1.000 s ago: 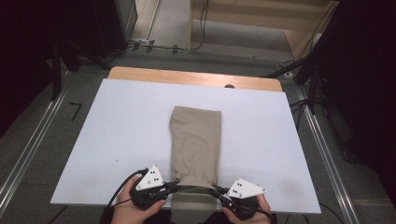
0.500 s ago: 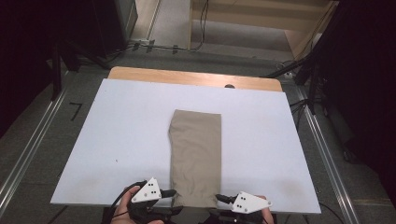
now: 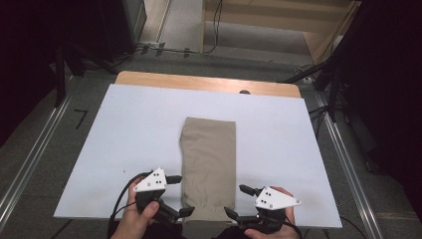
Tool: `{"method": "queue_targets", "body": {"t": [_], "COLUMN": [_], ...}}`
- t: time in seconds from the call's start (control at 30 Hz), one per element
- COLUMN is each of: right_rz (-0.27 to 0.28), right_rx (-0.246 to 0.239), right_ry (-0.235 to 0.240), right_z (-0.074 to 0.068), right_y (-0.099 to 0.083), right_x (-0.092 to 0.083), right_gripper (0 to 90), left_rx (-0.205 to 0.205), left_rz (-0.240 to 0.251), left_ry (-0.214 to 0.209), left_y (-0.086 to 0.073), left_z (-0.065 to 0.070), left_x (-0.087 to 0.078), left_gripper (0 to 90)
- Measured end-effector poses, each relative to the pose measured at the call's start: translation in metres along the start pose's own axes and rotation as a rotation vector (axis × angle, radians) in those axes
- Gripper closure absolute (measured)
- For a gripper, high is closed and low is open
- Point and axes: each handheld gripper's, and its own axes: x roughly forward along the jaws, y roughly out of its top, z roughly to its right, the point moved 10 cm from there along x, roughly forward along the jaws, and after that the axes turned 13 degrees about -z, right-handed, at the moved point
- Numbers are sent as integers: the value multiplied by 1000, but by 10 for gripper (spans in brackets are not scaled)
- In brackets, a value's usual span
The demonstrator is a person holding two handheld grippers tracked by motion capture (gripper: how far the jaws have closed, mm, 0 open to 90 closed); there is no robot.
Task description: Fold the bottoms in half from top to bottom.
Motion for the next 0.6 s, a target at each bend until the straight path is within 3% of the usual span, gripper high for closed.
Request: {"method": "queue_targets", "body": {"t": [0.1,0.33,0.53,0.6], "right_rz": [-7,11,13,12], "right_rx": [7,30,37,55], "right_ry": [-15,-1,-24,-60], "right_z": [10,42,74,88], "right_y": [7,32,54,60], "right_x": [5,9,19,24], "right_gripper": [128,10,0,0], "left_rx": [15,24,13,11], "left_rz": [3,19,39,46], "left_ry": [15,34,35,41], "left_y": [9,32,47,50], "left_z": [-13,-48,-72,-77], "left_x": [0,6,8,8], "left_gripper": [0,0,0,0]}}
